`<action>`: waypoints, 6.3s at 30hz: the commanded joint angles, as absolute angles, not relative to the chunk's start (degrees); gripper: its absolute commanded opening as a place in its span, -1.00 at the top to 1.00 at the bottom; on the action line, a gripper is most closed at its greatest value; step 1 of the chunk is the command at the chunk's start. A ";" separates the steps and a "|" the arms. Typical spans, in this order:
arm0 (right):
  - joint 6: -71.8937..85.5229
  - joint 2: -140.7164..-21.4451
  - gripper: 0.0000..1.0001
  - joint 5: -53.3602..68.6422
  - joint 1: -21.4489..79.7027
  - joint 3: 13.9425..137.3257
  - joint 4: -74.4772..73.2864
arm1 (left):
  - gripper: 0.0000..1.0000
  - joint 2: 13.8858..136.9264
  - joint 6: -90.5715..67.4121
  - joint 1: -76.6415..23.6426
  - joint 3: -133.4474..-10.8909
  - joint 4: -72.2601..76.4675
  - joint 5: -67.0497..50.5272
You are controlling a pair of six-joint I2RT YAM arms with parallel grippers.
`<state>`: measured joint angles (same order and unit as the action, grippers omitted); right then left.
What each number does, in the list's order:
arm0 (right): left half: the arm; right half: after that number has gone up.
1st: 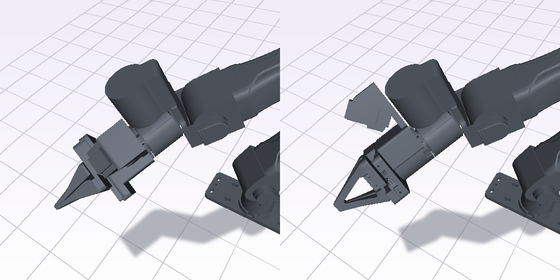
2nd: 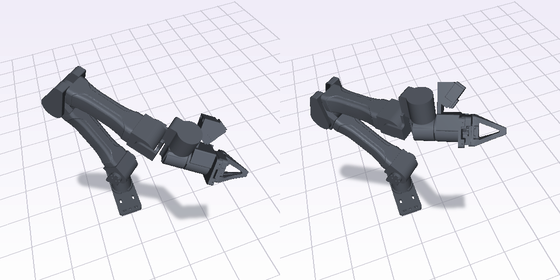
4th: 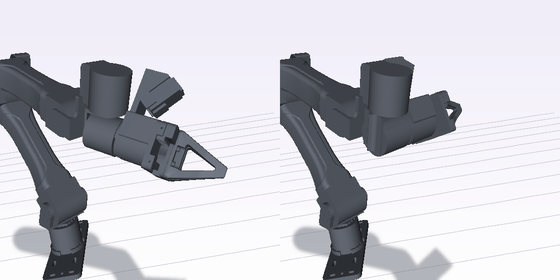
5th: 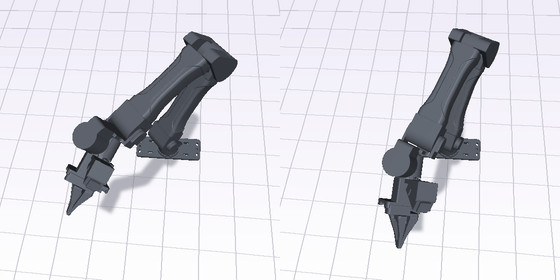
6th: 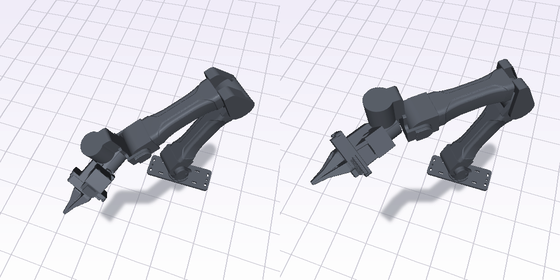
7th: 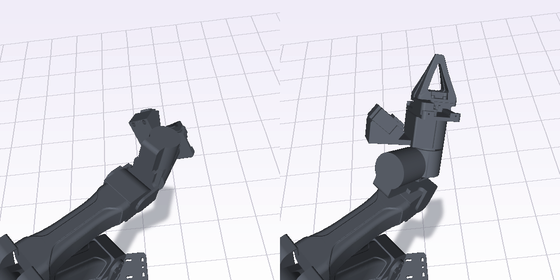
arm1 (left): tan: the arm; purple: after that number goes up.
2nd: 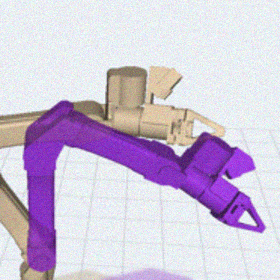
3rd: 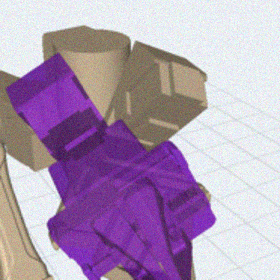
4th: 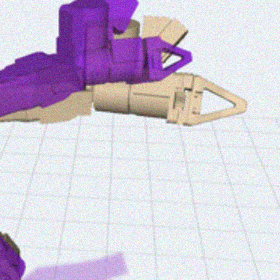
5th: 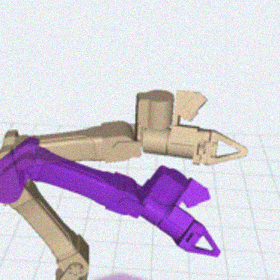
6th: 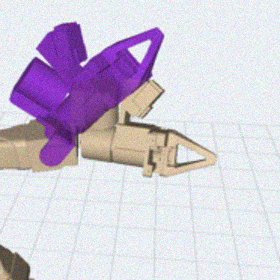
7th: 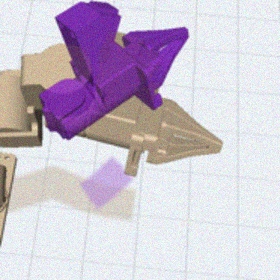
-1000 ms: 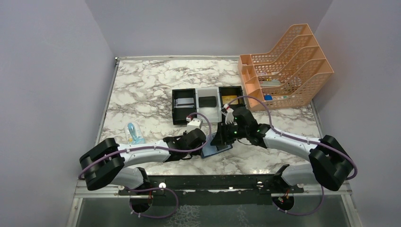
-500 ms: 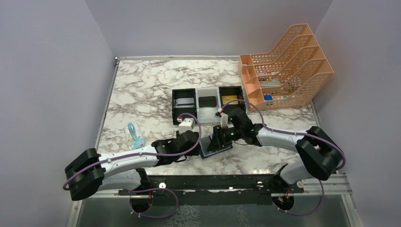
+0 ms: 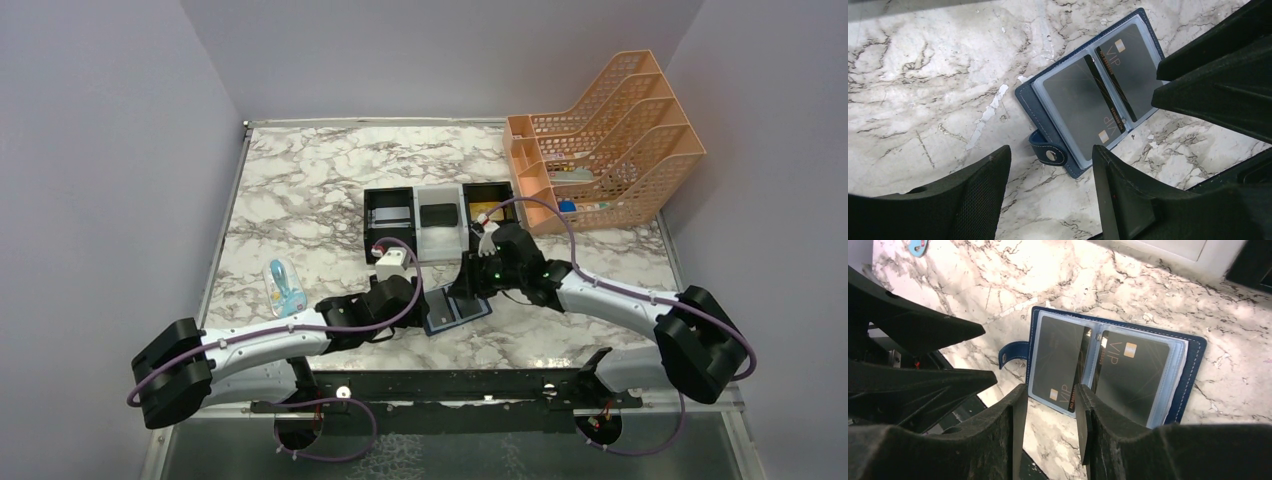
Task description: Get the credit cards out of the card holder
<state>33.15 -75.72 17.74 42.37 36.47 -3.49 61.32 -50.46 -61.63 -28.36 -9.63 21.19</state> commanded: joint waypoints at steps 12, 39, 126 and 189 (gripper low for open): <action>32.30 -83.66 0.33 21.40 42.36 37.42 0.71 | -0.08 62.34 -52.65 -62.67 -29.67 -6.70 11.50; 47.97 -78.54 0.73 29.95 42.45 21.21 17.03 | 0.19 73.39 -53.99 -66.98 -31.98 -3.21 21.77; 36.02 -85.50 0.96 28.63 40.87 31.37 5.16 | 0.39 73.15 -50.55 -68.10 -37.87 -14.64 27.68; 36.37 -85.82 0.52 31.21 40.78 30.70 7.87 | 0.47 78.98 -51.90 -66.64 -30.49 -4.34 20.71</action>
<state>37.69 -83.70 27.49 41.06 28.91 5.19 77.97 -52.29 -66.72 -30.83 -1.32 22.96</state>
